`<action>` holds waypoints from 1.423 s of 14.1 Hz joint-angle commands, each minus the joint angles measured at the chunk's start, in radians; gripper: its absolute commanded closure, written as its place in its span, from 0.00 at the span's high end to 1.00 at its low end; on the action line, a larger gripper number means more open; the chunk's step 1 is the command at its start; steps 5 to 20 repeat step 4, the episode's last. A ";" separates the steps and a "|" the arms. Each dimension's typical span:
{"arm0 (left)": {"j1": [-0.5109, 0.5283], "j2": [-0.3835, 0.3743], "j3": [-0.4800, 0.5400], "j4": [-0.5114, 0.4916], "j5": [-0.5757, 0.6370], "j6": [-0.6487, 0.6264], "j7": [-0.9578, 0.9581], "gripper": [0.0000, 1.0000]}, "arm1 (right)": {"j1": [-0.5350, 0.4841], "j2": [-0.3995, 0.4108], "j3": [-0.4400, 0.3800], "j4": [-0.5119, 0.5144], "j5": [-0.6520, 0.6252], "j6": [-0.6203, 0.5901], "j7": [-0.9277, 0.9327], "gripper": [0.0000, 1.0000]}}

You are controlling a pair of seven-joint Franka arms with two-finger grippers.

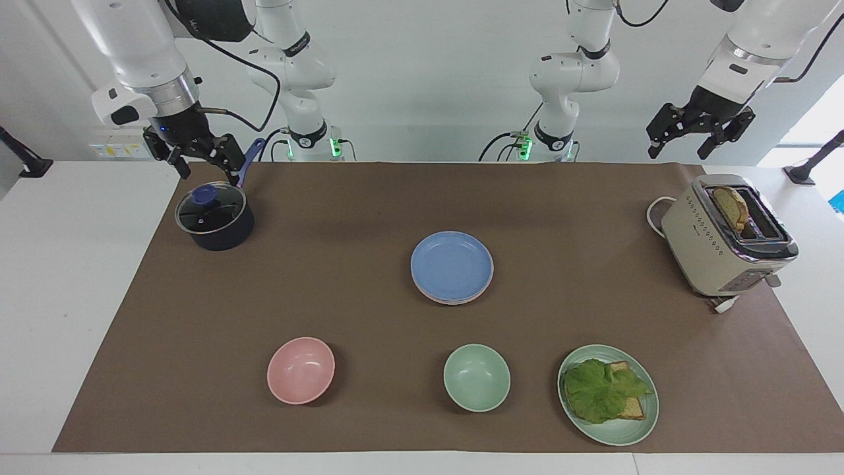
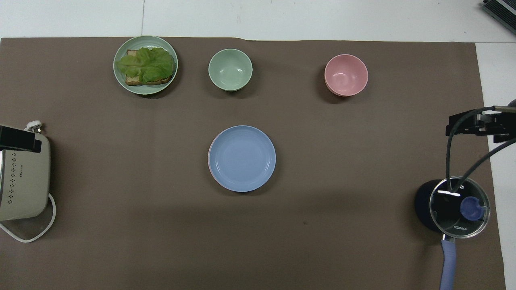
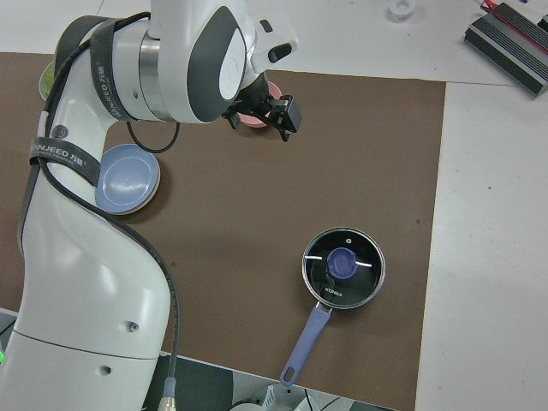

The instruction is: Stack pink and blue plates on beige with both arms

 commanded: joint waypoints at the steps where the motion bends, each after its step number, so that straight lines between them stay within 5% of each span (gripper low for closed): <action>1: 0.003 -0.005 -0.003 0.010 0.014 -0.018 -0.010 1.00 | 0.005 -0.017 0.018 -0.012 -0.007 -0.012 0.035 1.00; 20: 0.003 -0.005 -0.003 0.010 0.014 -0.018 -0.010 1.00 | 0.003 -0.023 0.023 -0.025 -0.007 -0.009 0.040 1.00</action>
